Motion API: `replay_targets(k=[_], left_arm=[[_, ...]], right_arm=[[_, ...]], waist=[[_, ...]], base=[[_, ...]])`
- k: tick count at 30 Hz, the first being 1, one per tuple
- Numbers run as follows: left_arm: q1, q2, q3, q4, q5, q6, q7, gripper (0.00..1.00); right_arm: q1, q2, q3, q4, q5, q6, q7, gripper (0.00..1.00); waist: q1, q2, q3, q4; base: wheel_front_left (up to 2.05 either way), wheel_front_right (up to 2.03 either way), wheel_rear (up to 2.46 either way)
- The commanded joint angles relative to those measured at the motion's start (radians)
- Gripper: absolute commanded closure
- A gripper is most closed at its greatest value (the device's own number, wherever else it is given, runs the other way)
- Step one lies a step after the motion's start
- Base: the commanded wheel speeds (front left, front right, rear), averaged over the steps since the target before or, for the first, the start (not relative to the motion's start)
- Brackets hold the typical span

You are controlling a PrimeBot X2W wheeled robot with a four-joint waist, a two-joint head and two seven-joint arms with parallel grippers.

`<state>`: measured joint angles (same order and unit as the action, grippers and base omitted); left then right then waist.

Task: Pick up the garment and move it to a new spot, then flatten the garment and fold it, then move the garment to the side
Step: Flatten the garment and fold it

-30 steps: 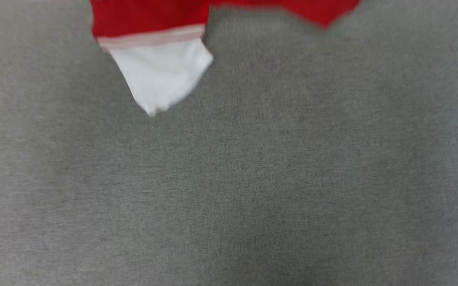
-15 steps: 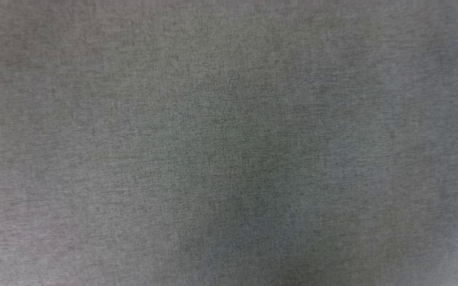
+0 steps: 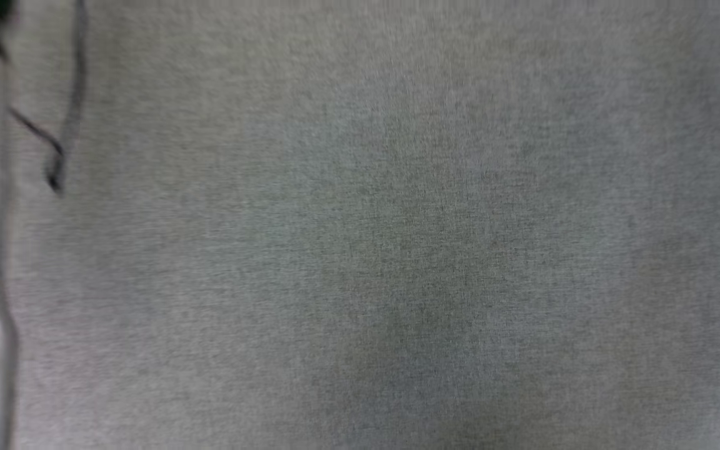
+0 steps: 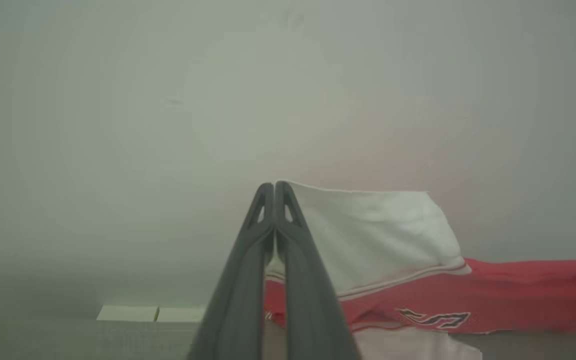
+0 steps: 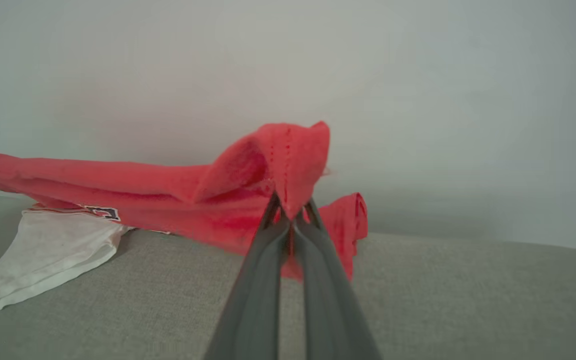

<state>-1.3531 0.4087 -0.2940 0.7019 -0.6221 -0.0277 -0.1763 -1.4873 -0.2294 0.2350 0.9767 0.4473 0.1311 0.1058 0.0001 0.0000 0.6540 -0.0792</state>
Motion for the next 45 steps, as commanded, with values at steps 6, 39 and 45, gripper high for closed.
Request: replay_targets(k=[6, 39, 45], left_arm=[[0.31, -0.05, 0.006, 0.081, -0.065, -0.046, -0.06, 1.0], [1.634, 0.17, 0.089, -1.091, -0.109, 0.466, 0.263, 1.0], [1.562, 0.15, 0.057, -1.069, -0.131, 0.429, 0.28, 1.0]], right_arm=[[0.27, -0.02, 0.105, 0.011, 0.063, -0.001, -0.035, 1.0], [1.539, -0.145, -0.1, -0.879, 0.108, -0.001, 0.248, 1.0], [1.547, -0.083, -0.156, -0.937, 0.045, -0.001, 0.35, 1.0]], waist=[[-0.0001, 0.0, -0.236, 0.051], [-0.0001, 0.0, -0.708, 0.062], [-0.0001, 0.0, -0.684, 0.058]], base=[[0.0, 0.0, 0.0], [0.0, 0.0, 0.0], [0.0, 0.0, 0.0]])
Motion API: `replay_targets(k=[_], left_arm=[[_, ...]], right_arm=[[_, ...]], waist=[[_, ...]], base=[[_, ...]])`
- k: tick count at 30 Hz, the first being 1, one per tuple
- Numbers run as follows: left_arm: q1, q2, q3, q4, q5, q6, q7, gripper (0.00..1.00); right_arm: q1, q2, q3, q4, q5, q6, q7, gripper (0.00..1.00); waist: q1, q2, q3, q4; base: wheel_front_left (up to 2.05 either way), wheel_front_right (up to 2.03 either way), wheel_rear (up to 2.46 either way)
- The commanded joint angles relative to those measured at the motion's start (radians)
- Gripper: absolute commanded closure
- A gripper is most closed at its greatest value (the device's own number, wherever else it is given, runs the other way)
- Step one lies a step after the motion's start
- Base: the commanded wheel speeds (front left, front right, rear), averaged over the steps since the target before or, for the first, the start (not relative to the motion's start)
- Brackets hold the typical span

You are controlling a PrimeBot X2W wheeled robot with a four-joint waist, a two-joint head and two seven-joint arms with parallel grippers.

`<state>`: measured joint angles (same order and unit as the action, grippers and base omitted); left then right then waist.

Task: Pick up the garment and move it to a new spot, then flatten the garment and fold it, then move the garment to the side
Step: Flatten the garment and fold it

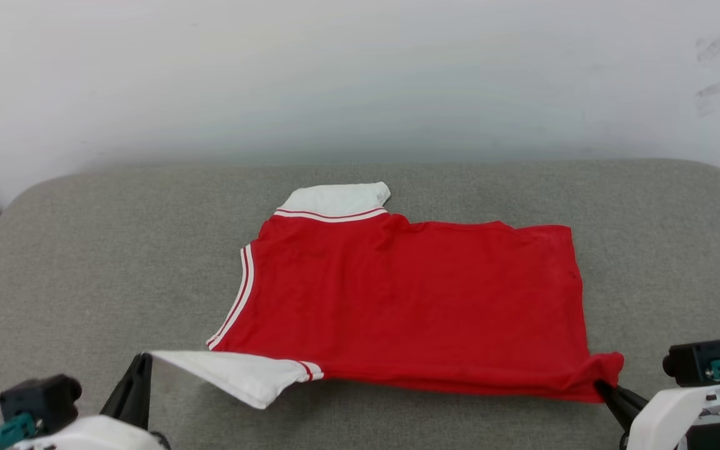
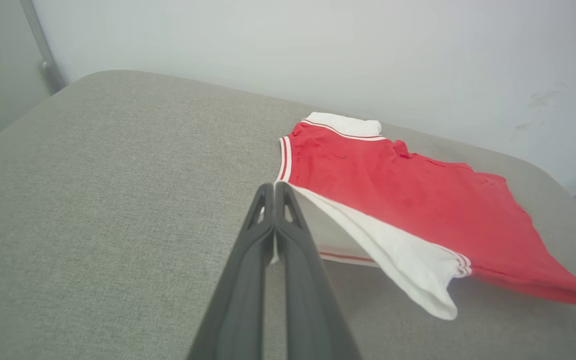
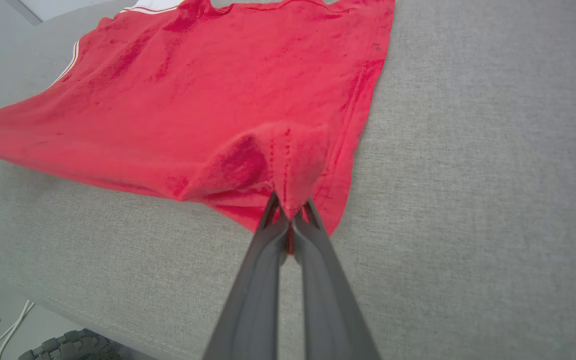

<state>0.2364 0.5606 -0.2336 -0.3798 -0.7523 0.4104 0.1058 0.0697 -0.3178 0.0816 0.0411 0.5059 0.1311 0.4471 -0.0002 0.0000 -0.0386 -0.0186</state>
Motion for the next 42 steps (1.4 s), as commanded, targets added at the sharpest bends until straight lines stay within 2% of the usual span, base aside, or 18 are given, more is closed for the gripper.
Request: replay_targets(k=[1, 6, 12, 21, 22, 23, 24, 25, 26, 28, 35, 42], left_arm=[[-0.052, -0.011, -0.009, 0.034, -0.007, -0.022, -0.007, 1.0], [-0.191, -0.05, -0.035, 0.183, -0.027, -0.107, -0.032, 1.0], [-0.402, -0.103, -0.071, 0.371, -0.035, -0.208, -0.056, 1.0], [-0.635, -0.171, -0.131, 0.667, -0.051, -0.322, -0.031, 1.0], [-0.635, -0.171, -0.131, 0.667, -0.051, -0.322, -0.031, 1.0], [-0.651, -0.181, -0.137, 0.7, -0.057, -0.335, -0.025, 1.0], [-0.667, -0.19, -0.144, 0.729, -0.061, -0.347, -0.021, 1.0], [-0.682, -0.196, -0.147, 0.761, -0.063, -0.358, -0.02, 1.0], [-0.693, -0.207, -0.15, 0.789, -0.074, -0.369, -0.016, 0.91], [-0.714, -0.219, -0.157, 0.841, -0.076, -0.386, -0.018, 0.0], [-0.743, -0.224, -0.155, 0.957, -0.085, -0.433, -0.061, 0.0], [-0.704, -0.171, -0.139, 0.948, -0.096, -0.433, -0.041, 0.0]], right_arm=[[-0.023, 0.009, -0.003, 0.002, -0.028, -0.001, 0.019, 1.0], [-0.109, 0.04, 0.011, 0.051, -0.049, -0.001, 0.054, 1.0], [-0.249, 0.032, 0.038, 0.137, -0.068, -0.001, 0.051, 1.0], [-0.423, 0.027, 0.099, 0.319, -0.066, -0.001, 0.008, 1.0], [-0.423, 0.027, 0.099, 0.319, -0.066, -0.001, 0.008, 1.0], [-0.434, 0.029, 0.106, 0.34, -0.063, -0.001, 0.001, 0.92], [-0.443, 0.031, 0.114, 0.358, -0.062, -0.001, -0.009, 0.55], [-0.448, 0.033, 0.119, 0.381, -0.06, -0.001, -0.018, 0.0], [-0.45, 0.036, 0.126, 0.399, -0.059, -0.001, -0.029, 0.0], [-0.457, 0.038, 0.144, 0.421, -0.053, -0.001, -0.057, 0.0], [-0.429, 0.023, 0.168, 0.409, -0.021, -0.001, -0.222, 0.0], [-0.353, 0.027, 0.129, 0.321, -0.062, -0.001, -0.428, 0.0]], waist=[[0.0002, 0.0, 0.016, -0.003], [0.0002, 0.0, 0.075, -0.012], [0.0002, 0.0, 0.185, -0.014], [0.0002, 0.0, 0.294, -0.021], [0.0002, 0.0, 0.294, -0.021], [0.0002, 0.0, 0.3, -0.021], [0.0002, 0.0, 0.305, -0.02], [0.0002, 0.0, 0.307, -0.021], [0.0002, 0.0, 0.308, -0.021], [0.0002, 0.0, 0.309, -0.023], [0.0002, 0.0, 0.262, -0.044], [0.0002, 0.0, 0.156, -0.079]], base=[[0.0, 0.0, 0.0], [0.0, 0.0, 0.0], [0.0, 0.0, 0.0], [0.0, 0.0, 0.0], [0.0, 0.0, 0.0], [0.0, 0.0, 0.0], [0.0, 0.0, 0.0], [0.0, 0.0, 0.0], [0.0, 0.0, 0.0], [0.0, 0.0, 0.0], [0.0, 0.0, 0.0], [0.0, 0.0, 0.0]])
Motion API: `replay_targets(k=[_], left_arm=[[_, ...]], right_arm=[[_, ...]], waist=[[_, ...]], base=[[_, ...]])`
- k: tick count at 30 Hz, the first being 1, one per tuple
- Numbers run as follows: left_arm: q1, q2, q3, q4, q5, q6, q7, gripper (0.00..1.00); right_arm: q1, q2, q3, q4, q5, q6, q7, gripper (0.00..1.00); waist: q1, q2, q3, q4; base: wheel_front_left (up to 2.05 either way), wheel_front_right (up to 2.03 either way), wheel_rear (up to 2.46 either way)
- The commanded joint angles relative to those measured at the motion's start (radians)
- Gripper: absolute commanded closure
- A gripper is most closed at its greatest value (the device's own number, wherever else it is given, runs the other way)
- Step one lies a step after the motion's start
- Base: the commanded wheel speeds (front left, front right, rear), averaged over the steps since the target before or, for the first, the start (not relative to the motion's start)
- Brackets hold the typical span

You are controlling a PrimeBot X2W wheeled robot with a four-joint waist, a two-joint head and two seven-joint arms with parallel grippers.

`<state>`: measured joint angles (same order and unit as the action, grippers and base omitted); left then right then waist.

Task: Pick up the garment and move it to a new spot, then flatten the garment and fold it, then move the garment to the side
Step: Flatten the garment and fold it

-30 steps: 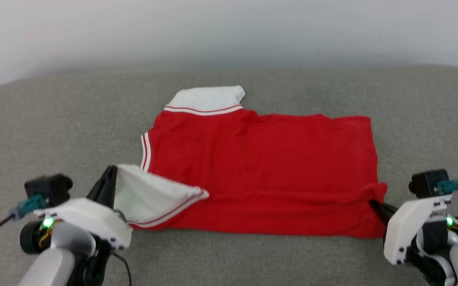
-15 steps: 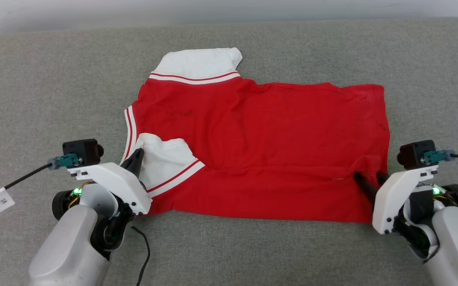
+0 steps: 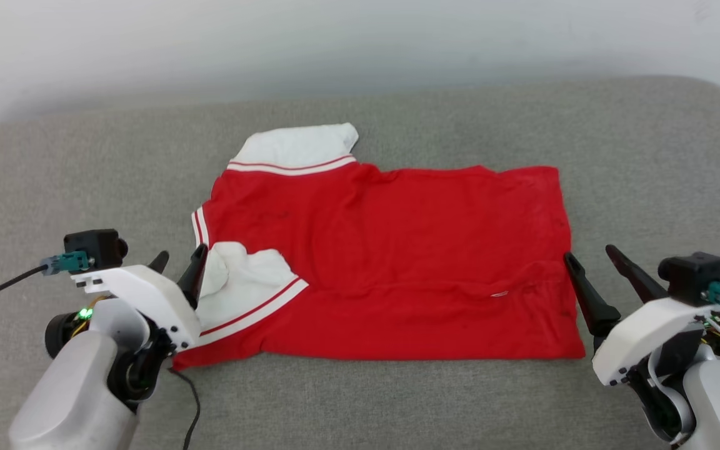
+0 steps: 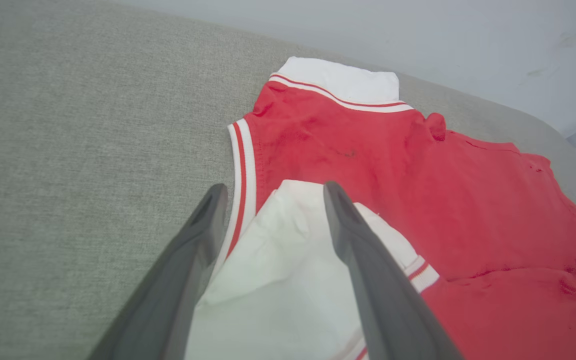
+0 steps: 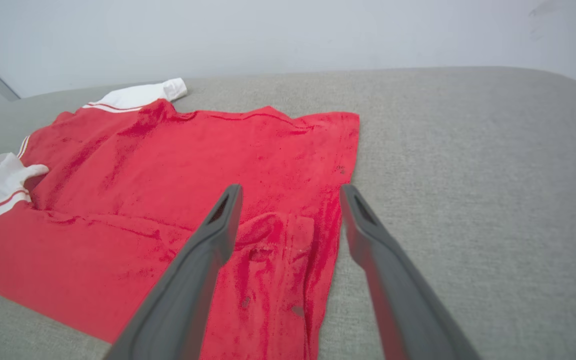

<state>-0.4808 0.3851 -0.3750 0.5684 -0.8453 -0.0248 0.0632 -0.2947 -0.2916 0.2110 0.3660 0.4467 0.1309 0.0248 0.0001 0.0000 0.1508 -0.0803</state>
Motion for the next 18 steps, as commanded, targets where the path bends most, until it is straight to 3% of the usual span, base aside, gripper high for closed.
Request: replay_targets(k=[1, 9, 14, 18], left_arm=[[0.022, 0.017, 0.001, -0.014, -0.005, 0.007, 0.022, 0.0], [0.114, 0.15, -0.024, -0.201, -0.06, 0.071, 0.328, 0.0], [0.162, 0.24, -0.024, -0.321, -0.111, 0.134, 0.528, 0.0], [0.184, 0.294, -0.017, -0.374, -0.135, 0.185, 0.629, 0.0]], right_arm=[[0.022, 0.004, -0.008, -0.024, -0.012, 0.0, -0.033, 0.0], [0.14, 0.044, -0.085, -0.189, -0.126, 0.0, -0.138, 0.0], [0.188, 0.099, -0.119, -0.293, -0.172, 0.0, -0.126, 0.0], [0.204, 0.136, -0.129, -0.344, -0.188, 0.0, -0.112, 0.0]], waist=[[-0.0001, 0.0, -0.048, -0.021], [-0.0001, 0.0, -0.108, -0.051], [-0.0001, 0.0, -0.074, -0.081], [-0.0001, 0.0, -0.019, -0.106]], base=[[0.0, 0.0, 0.0], [0.0, 0.0, 0.0], [0.0, 0.0, 0.0], [0.0, 0.0, 0.0]])
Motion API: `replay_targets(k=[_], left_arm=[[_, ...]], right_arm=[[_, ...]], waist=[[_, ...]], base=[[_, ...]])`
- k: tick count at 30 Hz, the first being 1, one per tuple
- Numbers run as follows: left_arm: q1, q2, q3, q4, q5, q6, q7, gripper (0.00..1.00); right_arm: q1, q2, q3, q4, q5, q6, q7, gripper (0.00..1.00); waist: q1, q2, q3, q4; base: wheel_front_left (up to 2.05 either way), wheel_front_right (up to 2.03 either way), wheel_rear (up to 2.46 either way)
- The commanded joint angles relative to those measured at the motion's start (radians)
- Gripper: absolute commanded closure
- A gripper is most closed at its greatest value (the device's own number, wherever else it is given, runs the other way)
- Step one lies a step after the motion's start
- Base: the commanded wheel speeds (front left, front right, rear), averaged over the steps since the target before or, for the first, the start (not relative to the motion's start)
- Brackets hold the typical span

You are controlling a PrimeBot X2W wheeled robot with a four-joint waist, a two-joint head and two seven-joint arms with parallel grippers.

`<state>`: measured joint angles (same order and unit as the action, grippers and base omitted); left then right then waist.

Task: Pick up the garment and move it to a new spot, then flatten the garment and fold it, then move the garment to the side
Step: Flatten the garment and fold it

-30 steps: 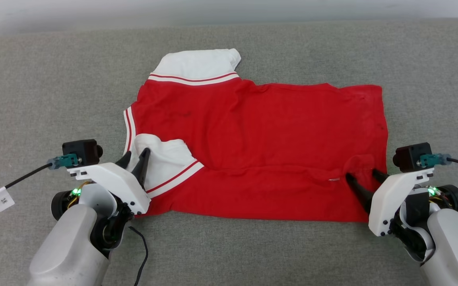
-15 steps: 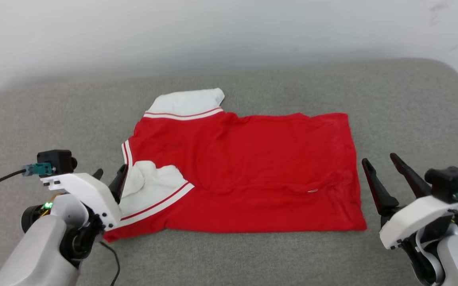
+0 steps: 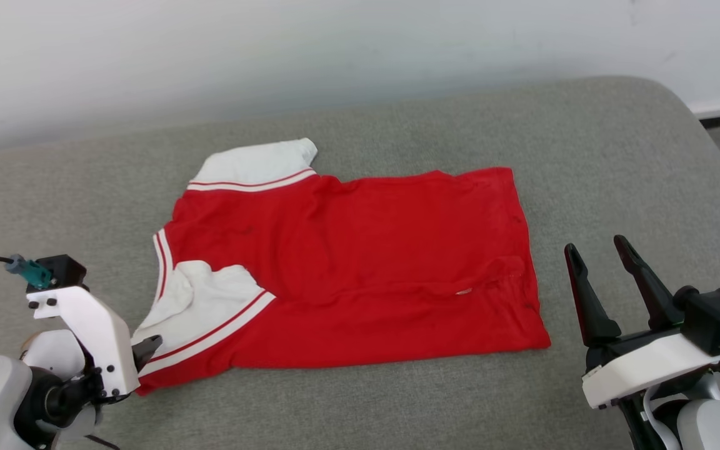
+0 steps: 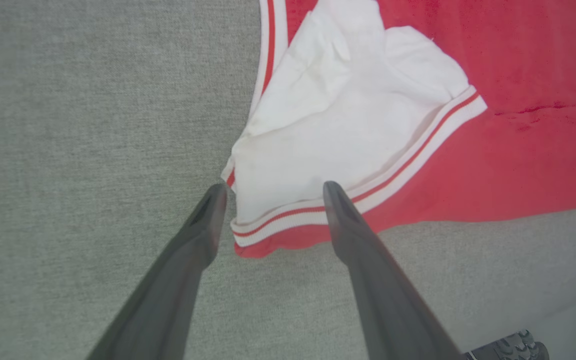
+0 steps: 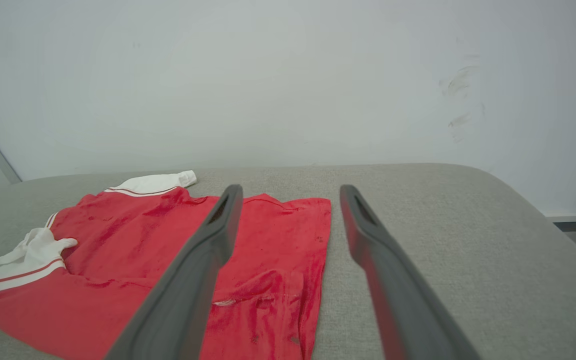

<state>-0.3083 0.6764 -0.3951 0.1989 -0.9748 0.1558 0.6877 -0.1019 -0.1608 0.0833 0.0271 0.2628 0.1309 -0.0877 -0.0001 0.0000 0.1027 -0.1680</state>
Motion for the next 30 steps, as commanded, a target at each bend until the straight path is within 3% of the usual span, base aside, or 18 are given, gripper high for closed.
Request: replay_targets(k=[1, 5, 9, 11, 12, 13, 14, 15, 24, 30], left_arm=[[0.017, 0.008, 0.003, -0.009, -0.007, 0.017, 0.018, 0.0], [0.03, 0.019, 0.001, -0.019, -0.025, 0.046, 0.065, 0.0], [0.05, -0.01, -0.012, 0.0, -0.059, 0.045, 0.1, 0.0], [0.059, -0.034, -0.016, 0.015, -0.075, 0.038, 0.101, 0.51], [0.061, -0.046, -0.023, 0.024, -0.081, 0.034, 0.1, 0.56], [0.063, -0.058, -0.027, 0.034, -0.085, 0.026, 0.096, 0.69], [0.062, -0.067, -0.028, 0.044, -0.085, 0.017, 0.085, 0.91], [0.058, -0.077, -0.027, 0.054, -0.088, 0.007, 0.073, 1.0], [0.01, -0.11, 0.004, 0.089, -0.056, -0.043, -0.073, 1.0], [-0.006, -0.106, 0.017, -0.002, -0.01, -0.038, -0.161, 1.0]], right_arm=[[0.011, 0.012, -0.002, -0.013, -0.007, 0.0, 0.001, 0.0], [0.002, 0.031, -0.003, -0.025, -0.005, 0.0, 0.003, 0.0], [-0.017, 0.036, -0.002, -0.019, -0.003, 0.0, -0.002, 0.0], [-0.021, 0.034, -0.008, -0.015, 0.001, 0.0, 0.0, 0.0], [-0.02, 0.033, -0.015, -0.012, 0.006, 0.0, 0.003, 0.0], [-0.019, 0.031, -0.021, -0.01, 0.009, 0.0, 0.007, 0.0], [-0.018, 0.028, -0.023, -0.01, 0.012, 0.0, 0.009, 0.0], [-0.017, 0.024, -0.026, -0.007, 0.019, 0.0, 0.017, 0.0], [-0.015, -0.013, -0.093, 0.011, 0.098, 0.0, 0.159, 0.0], [-0.034, -0.033, -0.172, 0.061, 0.134, 0.0, 0.458, 0.0]], waist=[[0.0001, 0.0, 0.04, -0.023], [0.0001, 0.0, 0.083, -0.037], [0.0001, 0.0, 0.11, -0.044], [0.0001, 0.0, 0.115, -0.043], [0.0001, 0.0, 0.115, -0.04], [0.0001, 0.0, 0.114, -0.037], [0.0001, 0.0, 0.112, -0.034], [0.0001, 0.0, 0.109, -0.031], [0.0001, 0.0, 0.065, 0.011], [0.0001, 0.0, 0.068, 0.06]], base=[[0.0, 0.0, 0.0], [0.0, 0.0, 0.0], [0.0, 0.0, 0.0], [0.0, 0.0, 0.0], [0.0, 0.0, 0.0], [0.0, 0.0, 0.0], [0.0, 0.0, 0.0], [0.0, 0.0, 0.0], [0.0, 0.0, 0.0], [0.0, 0.0, 0.0]])
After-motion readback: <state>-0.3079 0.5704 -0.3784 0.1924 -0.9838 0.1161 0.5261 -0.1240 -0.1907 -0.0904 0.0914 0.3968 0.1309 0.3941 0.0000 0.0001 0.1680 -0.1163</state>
